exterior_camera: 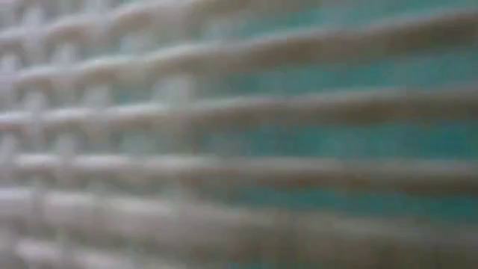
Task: Sort clothes
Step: Put the black shirt into the left white bin
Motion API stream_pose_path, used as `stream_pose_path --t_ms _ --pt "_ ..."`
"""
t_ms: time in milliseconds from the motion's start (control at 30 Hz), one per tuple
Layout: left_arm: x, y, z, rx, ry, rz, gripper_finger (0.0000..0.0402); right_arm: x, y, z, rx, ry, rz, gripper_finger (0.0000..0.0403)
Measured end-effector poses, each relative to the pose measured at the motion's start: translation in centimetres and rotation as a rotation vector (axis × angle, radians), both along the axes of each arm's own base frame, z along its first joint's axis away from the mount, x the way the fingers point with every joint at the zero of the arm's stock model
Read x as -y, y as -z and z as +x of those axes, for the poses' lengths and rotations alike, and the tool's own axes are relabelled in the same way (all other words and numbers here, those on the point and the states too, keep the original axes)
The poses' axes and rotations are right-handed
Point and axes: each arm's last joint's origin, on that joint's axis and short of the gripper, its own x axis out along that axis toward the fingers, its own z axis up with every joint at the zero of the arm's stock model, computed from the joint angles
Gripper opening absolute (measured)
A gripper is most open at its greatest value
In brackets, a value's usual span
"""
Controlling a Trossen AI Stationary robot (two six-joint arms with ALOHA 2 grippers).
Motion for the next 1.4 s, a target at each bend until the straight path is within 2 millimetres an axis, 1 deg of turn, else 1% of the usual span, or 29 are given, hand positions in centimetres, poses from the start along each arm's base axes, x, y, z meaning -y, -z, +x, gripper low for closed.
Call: stream_pose_path --t_ms 167,267,333,467,700,833,1033,1200,1400 --pt "0.0 -4.8 -4.5 0.177 -0.109 0.097 0.0029 0.3 0.0 -0.1 0.001 0.017 0.001 0.0228" --pt "-0.6 -6.3 -6.4 0.228 -0.149 0.141 0.0028 0.6 -0.1 -0.1 0.002 0.027 -0.012 0.0228" --pt "-1.1 -6.6 -6.8 0.238 -0.176 0.186 0.0031 0.8 -0.2 -0.1 0.018 0.037 -0.015 0.0228" --pt "-1.9 -6.2 -6.4 0.227 -0.186 0.208 0.0050 1.1 -0.5 -0.1 0.051 0.050 -0.022 0.0228" --pt "-2.9 -3.9 -5.0 0.143 -0.154 0.249 0.0058 1.1 -0.5 -0.1 0.063 0.059 0.004 0.0228" --pt "-3.5 -2.8 -4.7 0.093 -0.154 0.262 0.0062 1.1 -0.5 -0.1 0.071 0.065 0.019 0.0228" --pt "-3.8 -2.0 -4.3 0.072 -0.113 0.290 0.0086 1.1 -0.5 -0.1 0.076 0.068 0.031 0.0228" --pt "-3.9 -2.0 -4.0 0.101 -0.091 0.301 0.0071 1.2 -0.1 0.3 0.059 0.077 0.058 0.0228" --pt "-4.3 -1.8 -4.2 0.071 -0.074 0.311 0.0039 1.5 0.9 1.8 0.001 0.086 0.092 0.0228"
